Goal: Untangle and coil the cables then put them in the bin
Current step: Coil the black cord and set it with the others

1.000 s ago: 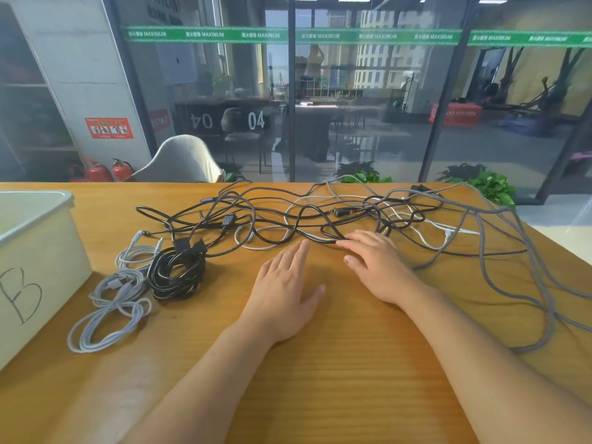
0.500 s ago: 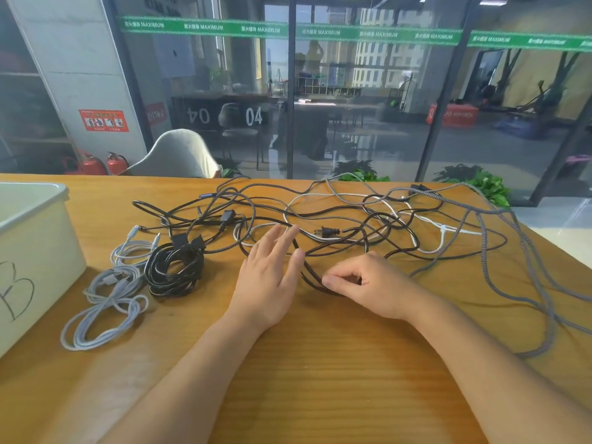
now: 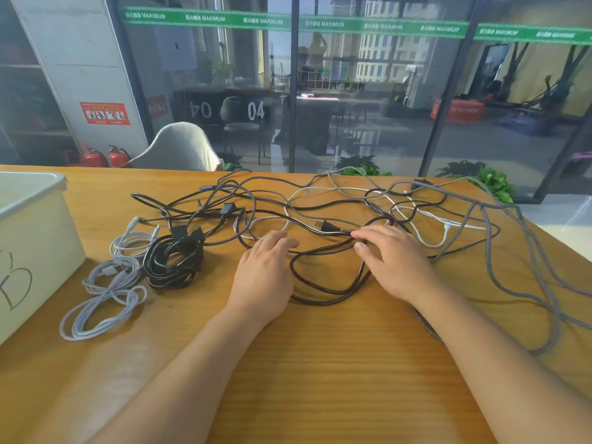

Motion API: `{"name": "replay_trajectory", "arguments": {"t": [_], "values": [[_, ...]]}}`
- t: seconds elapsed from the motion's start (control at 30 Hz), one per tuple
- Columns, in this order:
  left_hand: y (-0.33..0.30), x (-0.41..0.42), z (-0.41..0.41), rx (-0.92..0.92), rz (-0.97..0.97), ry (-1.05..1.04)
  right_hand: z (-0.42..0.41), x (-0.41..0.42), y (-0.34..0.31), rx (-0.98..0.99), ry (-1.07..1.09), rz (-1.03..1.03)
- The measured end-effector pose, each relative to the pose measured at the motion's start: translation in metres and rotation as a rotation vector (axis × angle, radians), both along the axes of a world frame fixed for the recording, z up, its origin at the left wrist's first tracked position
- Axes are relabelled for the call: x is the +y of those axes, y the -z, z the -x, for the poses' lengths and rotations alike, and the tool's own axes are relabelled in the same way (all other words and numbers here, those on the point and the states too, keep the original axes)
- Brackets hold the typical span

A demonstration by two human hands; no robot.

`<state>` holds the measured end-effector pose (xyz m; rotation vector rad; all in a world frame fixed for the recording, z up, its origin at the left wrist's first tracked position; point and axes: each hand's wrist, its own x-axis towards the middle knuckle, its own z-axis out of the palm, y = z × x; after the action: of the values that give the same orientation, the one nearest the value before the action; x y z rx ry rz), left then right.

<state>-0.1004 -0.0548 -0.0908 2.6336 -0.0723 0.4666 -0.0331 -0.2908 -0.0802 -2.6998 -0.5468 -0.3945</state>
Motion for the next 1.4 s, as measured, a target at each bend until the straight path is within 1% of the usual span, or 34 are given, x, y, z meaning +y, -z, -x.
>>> {"name": "replay_trajectory", "arguments": {"t": [0.1, 0.17, 0.33, 0.4, 0.5, 0.6, 0.67, 0.77, 0.9, 0.97, 1.0, 1.1, 1.17, 1.2, 1.27, 1.4], "values": [[-0.002, 0.005, 0.001, -0.025, -0.011, -0.081, 0.002, 0.002, -0.005, -0.041, 0.094, -0.072], [-0.004, 0.007, 0.003, -0.026, -0.022, -0.118, 0.002, 0.004, -0.009, -0.055, 0.177, -0.049], [-0.007, 0.008, 0.008, -0.056, -0.071, -0.089, 0.005, 0.003, -0.010, 0.045, 0.288, 0.037], [-0.007, 0.008, 0.007, -0.077, -0.088, -0.044, 0.004, 0.003, -0.007, 0.103, 0.295, 0.003], [-0.005, 0.007, 0.008, -0.114, -0.110, 0.043, 0.000, 0.001, -0.004, 0.182, 0.269, -0.169], [-0.003, 0.005, 0.010, -0.117, -0.084, 0.105, 0.001, -0.001, -0.007, 0.244, 0.212, -0.341], [-0.004, 0.005, 0.011, -0.133, -0.048, 0.121, 0.002, 0.000, -0.009, 0.251, 0.158, -0.410], [-0.006, 0.005, 0.010, -0.171, 0.039, 0.092, 0.006, 0.005, -0.011, 0.184, 0.044, -0.496], [-0.006, -0.001, 0.011, -0.202, 0.070, 0.065, 0.016, 0.014, -0.014, -0.015, -0.095, -0.524], [-0.008, -0.003, 0.011, -0.149, 0.166, 0.055, 0.023, 0.019, -0.019, -0.085, -0.170, -0.513], [-0.010, -0.004, 0.011, -0.103, 0.271, 0.049, 0.026, 0.022, -0.021, -0.103, -0.210, -0.503], [-0.021, -0.003, 0.013, 0.020, 0.719, 0.026, 0.032, 0.028, -0.026, -0.114, -0.301, -0.452], [-0.029, -0.002, 0.015, 0.061, 0.946, 0.012, 0.034, 0.030, -0.028, -0.110, -0.357, -0.419], [-0.032, -0.002, 0.017, 0.070, 1.011, 0.004, 0.035, 0.030, -0.028, -0.110, -0.387, -0.400], [-0.035, -0.002, 0.019, 0.070, 1.078, -0.011, 0.038, 0.031, -0.030, -0.113, -0.440, -0.356], [-0.038, -0.003, 0.022, 0.060, 1.120, 0.012, 0.045, 0.039, -0.032, -0.125, -0.548, -0.209]]}}
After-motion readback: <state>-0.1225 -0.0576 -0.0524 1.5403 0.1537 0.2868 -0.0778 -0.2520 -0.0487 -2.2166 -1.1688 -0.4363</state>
